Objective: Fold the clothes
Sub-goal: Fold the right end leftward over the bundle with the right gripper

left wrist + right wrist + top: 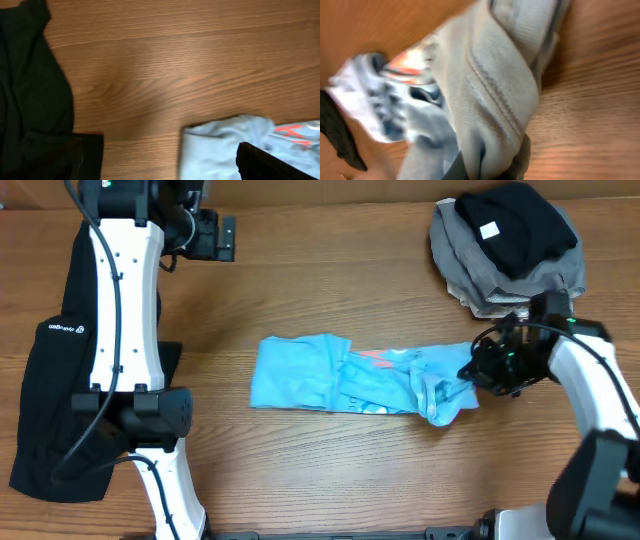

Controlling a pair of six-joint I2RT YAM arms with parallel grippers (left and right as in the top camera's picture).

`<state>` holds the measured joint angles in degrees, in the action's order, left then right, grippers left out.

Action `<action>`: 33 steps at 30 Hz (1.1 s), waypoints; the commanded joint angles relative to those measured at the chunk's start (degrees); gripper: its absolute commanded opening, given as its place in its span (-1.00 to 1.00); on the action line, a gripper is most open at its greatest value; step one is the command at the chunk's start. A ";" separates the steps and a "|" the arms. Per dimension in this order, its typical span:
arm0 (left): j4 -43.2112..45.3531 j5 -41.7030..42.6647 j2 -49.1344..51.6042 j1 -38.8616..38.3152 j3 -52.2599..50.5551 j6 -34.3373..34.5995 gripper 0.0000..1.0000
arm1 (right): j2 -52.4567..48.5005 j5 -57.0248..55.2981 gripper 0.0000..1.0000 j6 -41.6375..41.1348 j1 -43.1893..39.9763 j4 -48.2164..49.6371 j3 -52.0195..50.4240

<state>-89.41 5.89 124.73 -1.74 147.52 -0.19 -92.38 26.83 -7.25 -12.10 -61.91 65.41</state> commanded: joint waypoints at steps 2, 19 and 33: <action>0.48 -0.35 -0.35 0.52 1.14 -1.14 1.00 | 4.59 0.09 -0.92 1.73 0.85 -3.10 6.32; 1.81 -0.33 -0.35 0.66 1.14 -1.11 1.00 | 3.23 -4.96 -0.93 -12.66 35.12 15.98 9.68; 1.86 -0.31 -0.35 0.66 1.14 -1.11 1.00 | -15.30 -4.79 -0.65 -15.30 53.27 36.37 9.68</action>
<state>-87.68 5.74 124.73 -1.45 147.52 -0.19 -105.16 20.18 -22.09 38.59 -28.05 73.84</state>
